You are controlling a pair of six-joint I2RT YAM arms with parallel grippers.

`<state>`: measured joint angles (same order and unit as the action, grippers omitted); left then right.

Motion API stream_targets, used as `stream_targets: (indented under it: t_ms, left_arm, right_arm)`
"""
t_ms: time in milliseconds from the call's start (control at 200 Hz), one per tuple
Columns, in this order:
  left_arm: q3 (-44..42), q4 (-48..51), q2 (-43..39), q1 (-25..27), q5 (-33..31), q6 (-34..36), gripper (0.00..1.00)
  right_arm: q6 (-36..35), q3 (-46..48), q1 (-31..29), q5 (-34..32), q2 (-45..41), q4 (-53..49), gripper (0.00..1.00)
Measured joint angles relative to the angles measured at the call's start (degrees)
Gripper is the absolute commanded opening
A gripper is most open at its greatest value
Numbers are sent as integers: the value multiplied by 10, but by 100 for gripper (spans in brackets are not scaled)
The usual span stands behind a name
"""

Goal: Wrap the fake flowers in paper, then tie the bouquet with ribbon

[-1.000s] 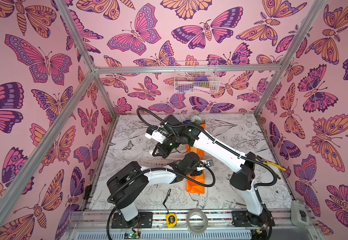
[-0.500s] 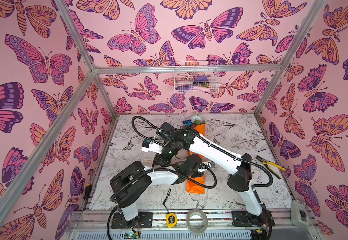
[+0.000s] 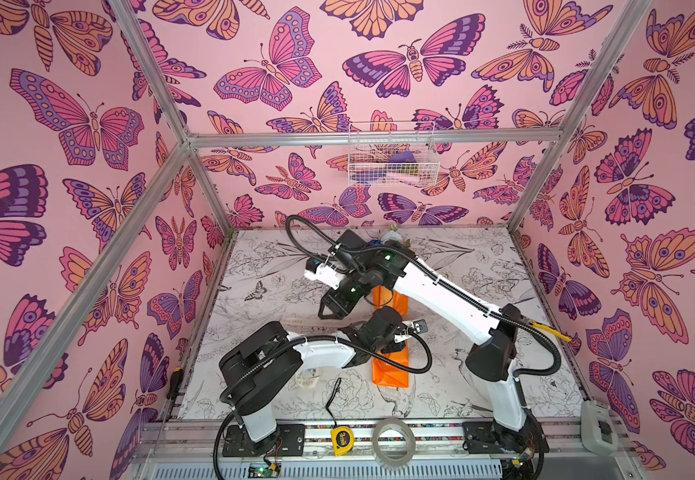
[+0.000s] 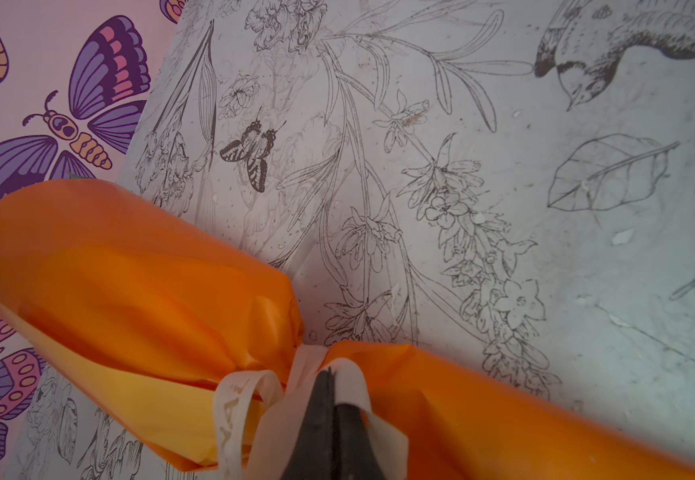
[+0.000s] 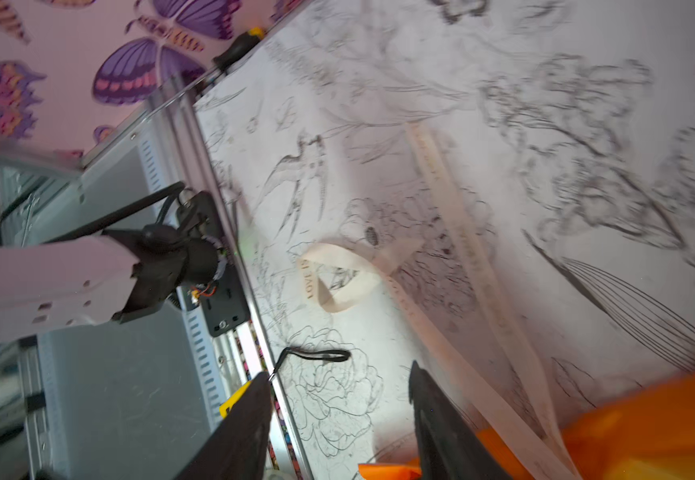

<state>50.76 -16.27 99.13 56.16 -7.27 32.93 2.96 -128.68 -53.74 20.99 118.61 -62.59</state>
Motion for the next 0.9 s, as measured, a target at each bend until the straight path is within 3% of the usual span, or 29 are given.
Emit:
stream_targets:
  t_ms: [170, 310, 451, 771, 901]
  left_arm:
    - [0, 0, 0, -1, -3, -3, 0]
    - [0, -1, -1, -11, 0, -16, 0]
    - [0, 0, -12, -36, 15, -45, 0]
    - [16, 26, -39, -112, 83, -152, 0]
    - [28, 48, -41, -151, 125, -203, 0]
  right_arm:
    - [76, 101, 103, -61, -78, 36, 56]
    - [138, 255, 192, -86, -179, 104, 57]
    - [183, 406, 245, -109, -287, 176, 57]
    - [210, 615, 254, -185, -488, 281, 56]
    - [205, 690, 208, -232, -562, 316, 56]
